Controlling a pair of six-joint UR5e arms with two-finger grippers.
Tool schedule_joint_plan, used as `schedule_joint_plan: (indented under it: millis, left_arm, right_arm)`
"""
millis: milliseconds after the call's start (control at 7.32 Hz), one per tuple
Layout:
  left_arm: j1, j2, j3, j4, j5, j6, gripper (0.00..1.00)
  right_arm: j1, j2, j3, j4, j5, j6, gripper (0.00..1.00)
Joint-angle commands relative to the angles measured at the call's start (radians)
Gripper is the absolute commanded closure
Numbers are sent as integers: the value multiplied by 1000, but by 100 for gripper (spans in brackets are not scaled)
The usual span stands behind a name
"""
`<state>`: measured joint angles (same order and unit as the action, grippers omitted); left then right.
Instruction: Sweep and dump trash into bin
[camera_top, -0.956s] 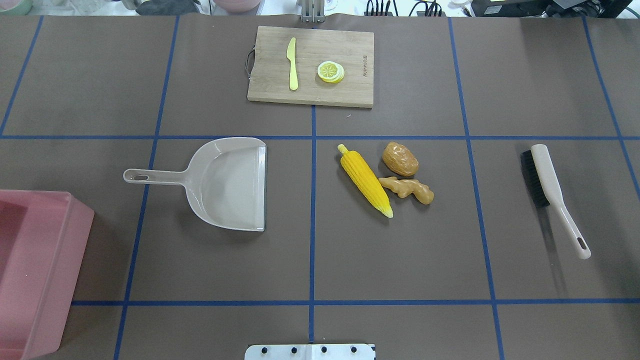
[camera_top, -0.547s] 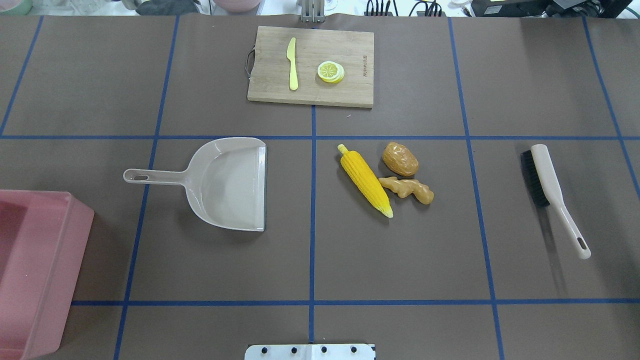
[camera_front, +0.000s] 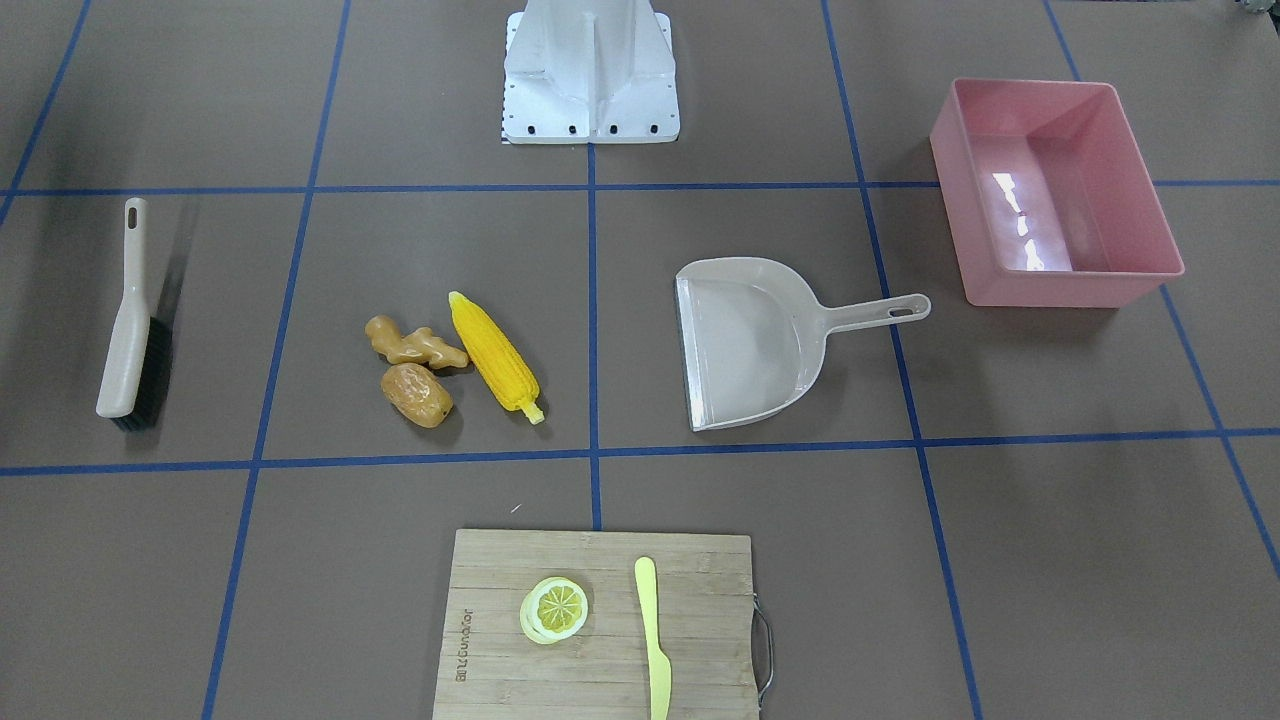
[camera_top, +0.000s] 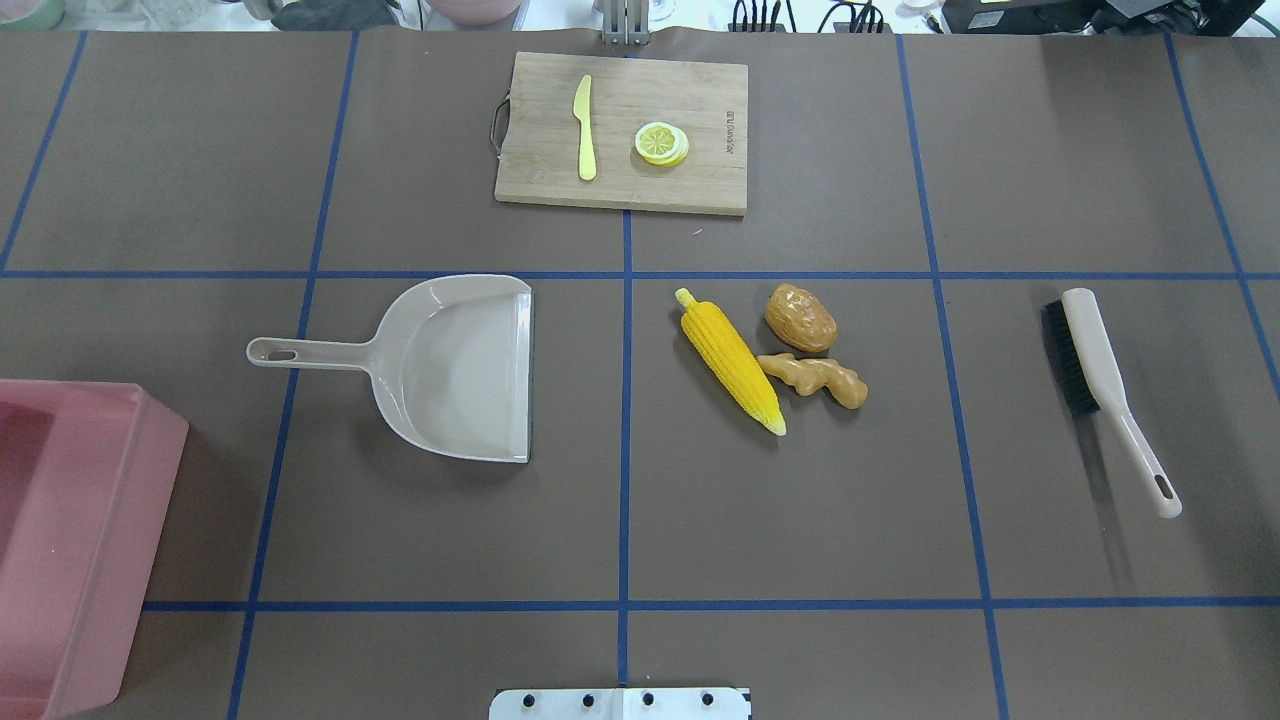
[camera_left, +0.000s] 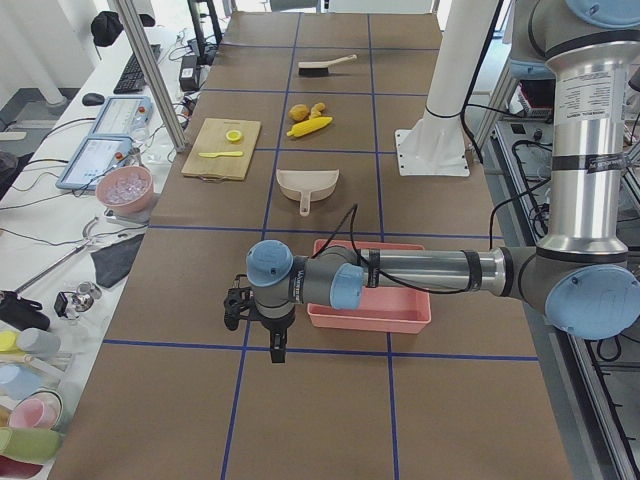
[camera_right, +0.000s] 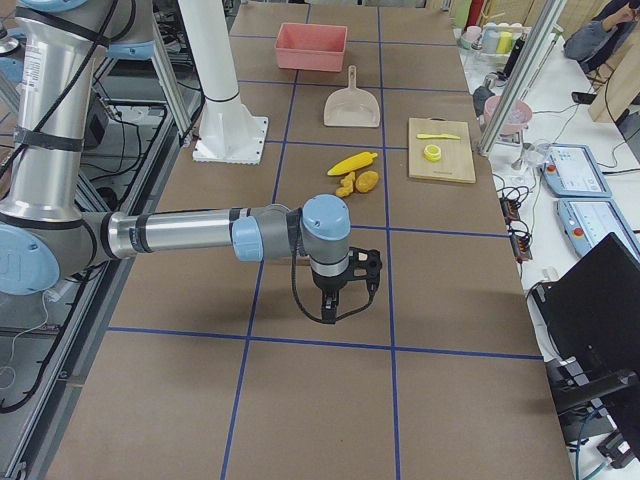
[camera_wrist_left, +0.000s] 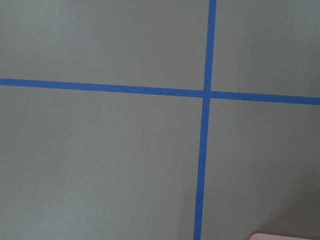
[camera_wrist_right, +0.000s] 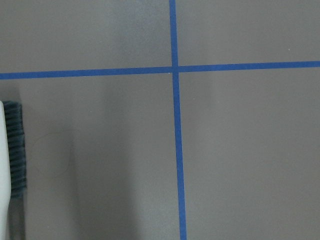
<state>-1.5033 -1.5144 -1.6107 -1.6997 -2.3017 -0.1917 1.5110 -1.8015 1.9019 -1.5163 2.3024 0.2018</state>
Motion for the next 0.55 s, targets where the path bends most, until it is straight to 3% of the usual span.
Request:
schedule_joint_plan:
  millis: [0, 410]
  left_arm:
    - [0, -1, 0, 0, -1, 0, 1]
    - [0, -4, 0, 0, 1, 0, 1]
  right_arm:
    - [0, -36, 14, 5, 53, 34, 0]
    - [-46, -61, 97, 1, 91, 178, 0]
